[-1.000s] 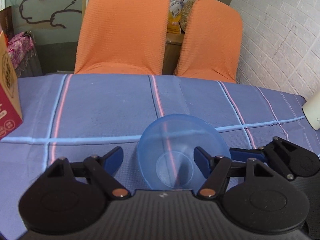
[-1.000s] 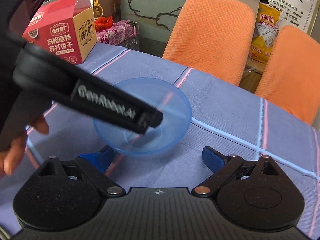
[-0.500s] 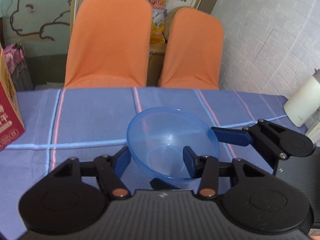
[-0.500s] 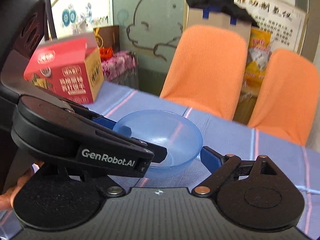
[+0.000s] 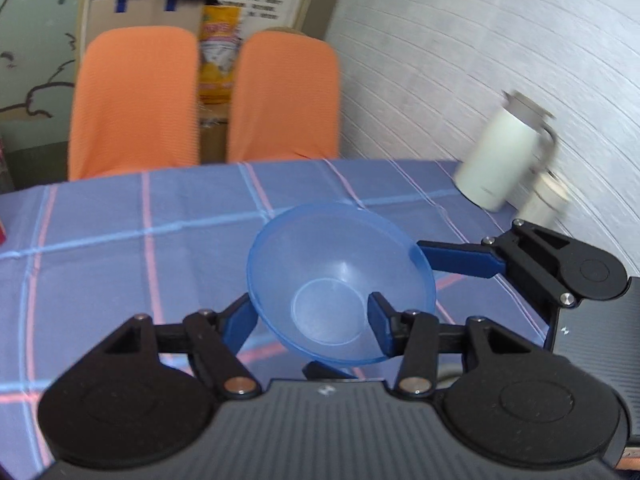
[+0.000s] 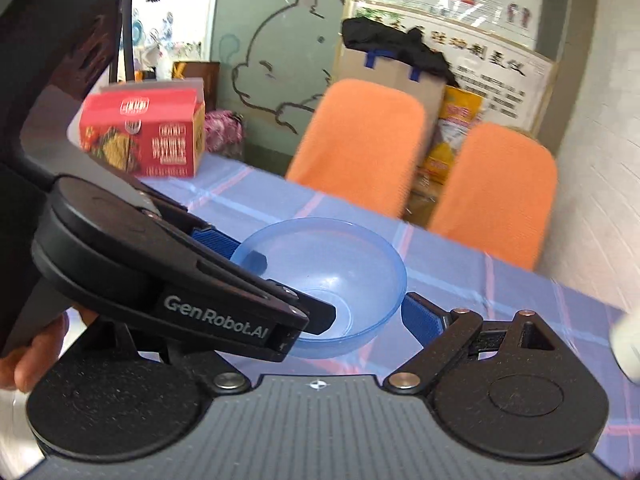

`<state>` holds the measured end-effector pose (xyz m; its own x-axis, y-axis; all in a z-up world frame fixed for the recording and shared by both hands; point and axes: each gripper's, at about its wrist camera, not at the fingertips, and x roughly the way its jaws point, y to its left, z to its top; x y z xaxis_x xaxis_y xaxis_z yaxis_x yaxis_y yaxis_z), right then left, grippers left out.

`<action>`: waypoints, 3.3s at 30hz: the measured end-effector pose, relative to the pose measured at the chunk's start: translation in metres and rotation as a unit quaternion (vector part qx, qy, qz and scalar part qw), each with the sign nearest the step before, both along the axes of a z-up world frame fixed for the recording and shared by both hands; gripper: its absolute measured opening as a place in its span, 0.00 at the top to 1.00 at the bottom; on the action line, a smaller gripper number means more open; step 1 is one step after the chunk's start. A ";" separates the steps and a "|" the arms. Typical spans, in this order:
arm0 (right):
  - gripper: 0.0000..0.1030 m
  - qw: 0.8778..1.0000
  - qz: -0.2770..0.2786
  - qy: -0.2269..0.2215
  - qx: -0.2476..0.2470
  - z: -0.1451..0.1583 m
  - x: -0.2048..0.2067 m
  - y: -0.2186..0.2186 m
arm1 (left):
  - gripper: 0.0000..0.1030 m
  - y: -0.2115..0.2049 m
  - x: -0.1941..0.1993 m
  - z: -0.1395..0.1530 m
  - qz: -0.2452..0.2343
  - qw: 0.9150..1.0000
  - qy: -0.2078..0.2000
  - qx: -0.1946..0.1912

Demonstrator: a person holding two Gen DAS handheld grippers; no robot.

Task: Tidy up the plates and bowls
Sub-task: 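Lower the blue bowl into the white bowl and open the left gripper, then grasp the rim of the steel bowl stack with the left gripper, then lift and carry the nested bowls toward the plate stack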

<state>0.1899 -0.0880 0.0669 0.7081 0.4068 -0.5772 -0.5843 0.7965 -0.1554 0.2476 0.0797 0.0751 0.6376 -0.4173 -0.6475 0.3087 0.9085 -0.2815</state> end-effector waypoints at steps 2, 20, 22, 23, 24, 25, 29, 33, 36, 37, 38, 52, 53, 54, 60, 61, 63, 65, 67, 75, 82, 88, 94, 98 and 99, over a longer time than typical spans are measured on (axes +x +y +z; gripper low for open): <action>0.22 1.000 -0.013 0.004 -0.009 -0.004 -0.020 -0.020 | 0.52 -0.024 -0.019 -0.007 -0.023 1.000 0.006 -0.002; 0.23 0.995 -0.045 0.071 0.044 -0.062 -0.047 -0.074 | 0.31 -0.103 -0.065 -0.063 -0.089 0.994 0.048 0.045; 0.22 0.995 -0.048 0.076 0.052 -0.064 -0.049 -0.079 | 0.29 -0.102 -0.067 -0.061 -0.093 0.994 0.045 0.044; 0.22 0.994 -0.051 0.079 0.057 -0.065 -0.054 -0.083 | 0.29 -0.100 -0.068 -0.060 -0.096 0.993 0.045 0.044; 0.22 0.993 -0.055 0.080 0.062 -0.064 -0.056 -0.086 | 0.29 -0.097 -0.070 -0.058 -0.097 0.993 0.046 0.041; 0.22 0.992 -0.060 0.081 0.071 -0.065 -0.062 -0.091 | 0.29 -0.093 -0.072 -0.055 -0.098 0.993 0.048 0.036; 0.22 0.986 -0.086 0.074 0.123 -0.068 -0.095 -0.111 | 0.29 -0.070 -0.089 -0.040 -0.084 0.996 0.032 0.004; 0.22 0.976 -0.129 0.049 0.170 -0.073 -0.117 -0.118 | 0.29 -0.054 -0.103 -0.026 -0.039 0.999 -0.005 -0.015; 0.21 0.965 -0.164 0.032 0.203 -0.077 -0.123 -0.121 | 0.29 -0.048 -0.109 -0.020 -0.005 1.000 -0.019 -0.023; 0.21 0.962 -0.172 0.029 0.210 -0.079 -0.123 -0.121 | 0.29 -0.046 -0.110 -0.020 0.005 0.999 -0.021 -0.025; 0.21 0.961 -0.175 0.031 0.213 -0.081 -0.121 -0.121 | 0.29 -0.044 -0.112 -0.021 0.018 0.999 -0.021 -0.028; 0.21 0.960 -0.209 0.075 0.171 -0.097 -0.077 -0.121 | 0.28 -0.065 -0.086 -0.053 0.094 0.994 0.016 0.044; 0.21 0.961 -0.209 0.077 0.164 -0.098 -0.073 -0.119 | 0.28 -0.066 -0.084 -0.055 0.093 0.994 0.019 0.046; 0.21 0.962 -0.206 0.079 0.160 -0.100 -0.070 -0.117 | 0.28 -0.067 -0.083 -0.058 0.090 0.995 0.021 0.048; 0.21 0.965 -0.198 0.086 0.149 -0.105 -0.057 -0.110 | 0.27 -0.074 -0.072 -0.066 0.080 0.994 0.032 0.062; 0.21 0.965 -0.199 0.088 0.147 -0.107 -0.055 -0.110 | 0.27 -0.076 -0.070 -0.067 0.078 0.994 0.035 0.064; 0.21 0.964 -0.203 0.094 0.146 -0.110 -0.051 -0.111 | 0.26 -0.079 -0.066 -0.071 0.073 0.994 0.041 0.069; 0.21 0.962 -0.206 0.102 0.148 -0.114 -0.049 -0.111 | 0.26 -0.082 -0.062 -0.076 0.069 0.994 0.049 0.074; 0.20 0.962 -0.205 0.101 0.148 -0.116 -0.049 -0.111 | 0.26 -0.085 -0.058 -0.081 0.068 0.993 0.058 0.078; 0.18 0.971 -0.196 0.078 0.112 -0.118 -0.050 -0.100 | 0.18 -0.095 -0.047 -0.094 0.063 0.991 0.066 0.098; 0.16 0.974 -0.189 0.072 0.107 -0.118 -0.049 -0.101 | 0.02 -0.089 -0.044 -0.098 0.074 0.989 0.074 0.100; 0.18 0.971 -0.178 0.104 0.123 -0.109 -0.053 -0.099 | 0.02 -0.091 -0.045 -0.098 0.067 0.989 0.071 0.108; 0.16 0.972 -0.182 0.101 0.108 -0.113 -0.052 -0.089 | 0.02 -0.095 -0.045 -0.099 0.059 0.989 0.064 0.116; 0.15 0.975 -0.175 0.090 0.098 -0.115 -0.050 -0.082 | 0.02 -0.099 -0.047 -0.099 0.048 0.990 0.058 0.118; 0.15 0.976 -0.173 0.088 0.101 -0.116 -0.050 -0.083 | 0.02 -0.099 -0.047 -0.100 0.047 0.990 0.058 0.118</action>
<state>0.1399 -0.1706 -0.0488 0.7212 0.2783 -0.6344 -0.2775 0.9551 0.1036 0.2006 -0.0194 -0.0245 0.5827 -0.1876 -0.7908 0.1970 0.9766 -0.0865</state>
